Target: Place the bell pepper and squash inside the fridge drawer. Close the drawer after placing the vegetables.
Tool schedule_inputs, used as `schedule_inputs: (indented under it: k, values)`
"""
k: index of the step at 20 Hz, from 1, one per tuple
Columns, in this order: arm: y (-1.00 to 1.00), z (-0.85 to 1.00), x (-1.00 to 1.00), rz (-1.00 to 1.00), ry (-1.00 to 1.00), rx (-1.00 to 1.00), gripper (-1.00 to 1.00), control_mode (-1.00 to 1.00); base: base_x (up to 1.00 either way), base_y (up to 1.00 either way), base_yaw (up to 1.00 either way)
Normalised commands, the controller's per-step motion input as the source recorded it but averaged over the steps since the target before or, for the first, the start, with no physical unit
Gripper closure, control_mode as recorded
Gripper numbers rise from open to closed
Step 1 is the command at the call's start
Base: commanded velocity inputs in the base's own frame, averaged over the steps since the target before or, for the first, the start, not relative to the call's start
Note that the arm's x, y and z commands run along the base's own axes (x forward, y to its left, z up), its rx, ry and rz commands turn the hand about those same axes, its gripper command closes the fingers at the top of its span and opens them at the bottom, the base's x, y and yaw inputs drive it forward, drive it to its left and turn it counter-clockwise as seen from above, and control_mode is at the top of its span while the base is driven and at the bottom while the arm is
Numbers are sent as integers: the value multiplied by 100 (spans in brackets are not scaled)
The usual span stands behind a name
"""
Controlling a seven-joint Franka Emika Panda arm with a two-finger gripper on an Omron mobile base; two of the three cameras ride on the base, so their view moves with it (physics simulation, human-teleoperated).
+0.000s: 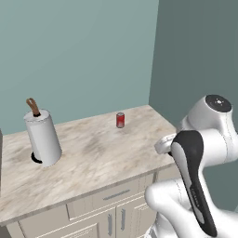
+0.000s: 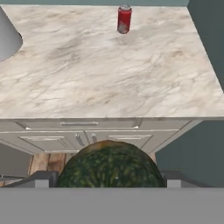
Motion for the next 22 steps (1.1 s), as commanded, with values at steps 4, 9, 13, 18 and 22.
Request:
schedule_inputs:
  k: [4, 9, 13, 18, 22]
  values:
    - [0, -20, 20, 0, 0, 0, 100, -100, 0, 0, 0]
    - [-2, -19, -2, 0, 0, 0, 100, 100, -28, -11, -1]
    - [0, 0, 0, 0, 0, 0, 100, 100, -99, -36, -3]
    - [0, 0, 0, 0, 0, 0, 100, 100, -100, -12, 0]
    - [0, 0, 0, 0, 0, 0, 100, 100, -100, 0, 0]
